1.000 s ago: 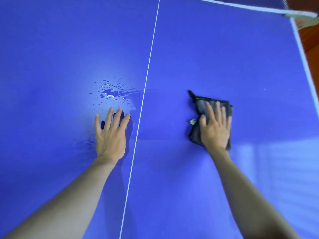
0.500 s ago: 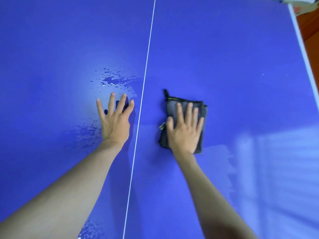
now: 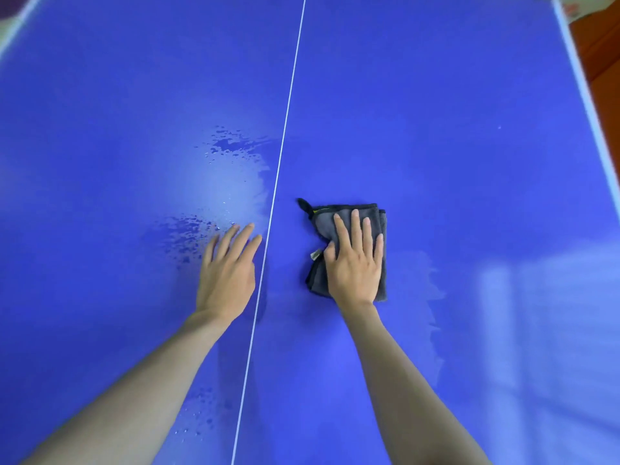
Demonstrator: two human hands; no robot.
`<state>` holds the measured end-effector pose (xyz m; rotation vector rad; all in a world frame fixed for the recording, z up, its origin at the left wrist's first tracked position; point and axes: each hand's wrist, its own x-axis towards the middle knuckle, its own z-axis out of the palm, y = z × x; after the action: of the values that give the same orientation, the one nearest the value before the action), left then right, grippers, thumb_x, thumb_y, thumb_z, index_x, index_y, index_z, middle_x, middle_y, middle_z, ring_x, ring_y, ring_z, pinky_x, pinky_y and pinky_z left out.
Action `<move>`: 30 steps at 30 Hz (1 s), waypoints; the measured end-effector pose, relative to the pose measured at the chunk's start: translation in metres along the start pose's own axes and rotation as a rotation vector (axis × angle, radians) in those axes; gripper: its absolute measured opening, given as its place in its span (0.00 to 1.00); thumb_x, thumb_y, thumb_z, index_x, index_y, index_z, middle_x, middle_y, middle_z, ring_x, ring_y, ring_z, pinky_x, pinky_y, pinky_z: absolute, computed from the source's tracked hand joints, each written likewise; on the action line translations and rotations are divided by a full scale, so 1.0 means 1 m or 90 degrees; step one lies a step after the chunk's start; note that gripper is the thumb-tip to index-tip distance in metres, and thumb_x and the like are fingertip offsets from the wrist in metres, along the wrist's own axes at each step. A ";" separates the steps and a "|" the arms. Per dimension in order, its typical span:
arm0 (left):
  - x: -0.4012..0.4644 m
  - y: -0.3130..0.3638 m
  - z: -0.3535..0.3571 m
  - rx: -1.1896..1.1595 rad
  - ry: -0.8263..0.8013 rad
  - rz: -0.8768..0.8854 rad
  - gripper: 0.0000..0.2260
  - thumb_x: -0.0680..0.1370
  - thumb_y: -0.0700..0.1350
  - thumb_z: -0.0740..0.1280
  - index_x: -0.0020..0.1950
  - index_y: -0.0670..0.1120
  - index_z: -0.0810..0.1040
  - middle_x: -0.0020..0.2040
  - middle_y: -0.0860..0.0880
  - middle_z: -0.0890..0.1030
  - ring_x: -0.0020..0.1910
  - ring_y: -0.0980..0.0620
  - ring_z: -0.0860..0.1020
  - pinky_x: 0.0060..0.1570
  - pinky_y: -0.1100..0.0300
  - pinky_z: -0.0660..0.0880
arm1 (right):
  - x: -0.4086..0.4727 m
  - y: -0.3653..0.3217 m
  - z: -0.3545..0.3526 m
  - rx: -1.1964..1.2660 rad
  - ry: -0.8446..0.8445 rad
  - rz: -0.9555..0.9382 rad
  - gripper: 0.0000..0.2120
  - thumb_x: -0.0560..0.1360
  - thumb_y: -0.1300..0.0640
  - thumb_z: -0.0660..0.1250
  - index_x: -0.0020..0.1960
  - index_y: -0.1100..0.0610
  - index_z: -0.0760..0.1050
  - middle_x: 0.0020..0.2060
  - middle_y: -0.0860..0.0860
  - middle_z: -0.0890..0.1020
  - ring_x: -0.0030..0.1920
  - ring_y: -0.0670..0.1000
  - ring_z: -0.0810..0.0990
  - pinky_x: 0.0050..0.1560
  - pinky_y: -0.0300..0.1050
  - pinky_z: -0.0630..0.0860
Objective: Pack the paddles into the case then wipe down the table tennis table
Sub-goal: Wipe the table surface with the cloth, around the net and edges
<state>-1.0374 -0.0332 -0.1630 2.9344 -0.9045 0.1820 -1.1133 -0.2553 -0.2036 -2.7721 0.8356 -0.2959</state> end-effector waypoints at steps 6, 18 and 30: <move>-0.040 0.012 0.004 -0.024 0.001 -0.043 0.27 0.72 0.27 0.69 0.67 0.47 0.81 0.70 0.55 0.78 0.72 0.41 0.72 0.75 0.39 0.62 | -0.010 0.128 -0.042 -0.028 -0.019 0.151 0.30 0.81 0.43 0.51 0.82 0.45 0.64 0.83 0.51 0.61 0.83 0.54 0.58 0.82 0.60 0.51; -0.036 0.017 -0.004 -0.047 -0.090 -0.089 0.31 0.71 0.25 0.66 0.69 0.50 0.80 0.72 0.55 0.78 0.78 0.40 0.67 0.79 0.35 0.51 | -0.074 -0.024 -0.008 -0.027 0.013 0.055 0.29 0.81 0.44 0.58 0.81 0.45 0.65 0.83 0.54 0.63 0.83 0.58 0.60 0.82 0.63 0.53; -0.051 0.010 -0.028 -0.024 -0.087 -0.092 0.22 0.72 0.29 0.67 0.63 0.45 0.83 0.66 0.49 0.83 0.77 0.43 0.69 0.79 0.39 0.54 | -0.123 -0.041 -0.009 -0.004 -0.029 -0.020 0.26 0.85 0.45 0.54 0.82 0.43 0.63 0.83 0.49 0.62 0.83 0.53 0.59 0.82 0.60 0.55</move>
<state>-1.0876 -0.0100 -0.1422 2.9924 -0.6966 -0.0440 -1.1952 -0.1540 -0.1989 -2.7893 0.7832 -0.2345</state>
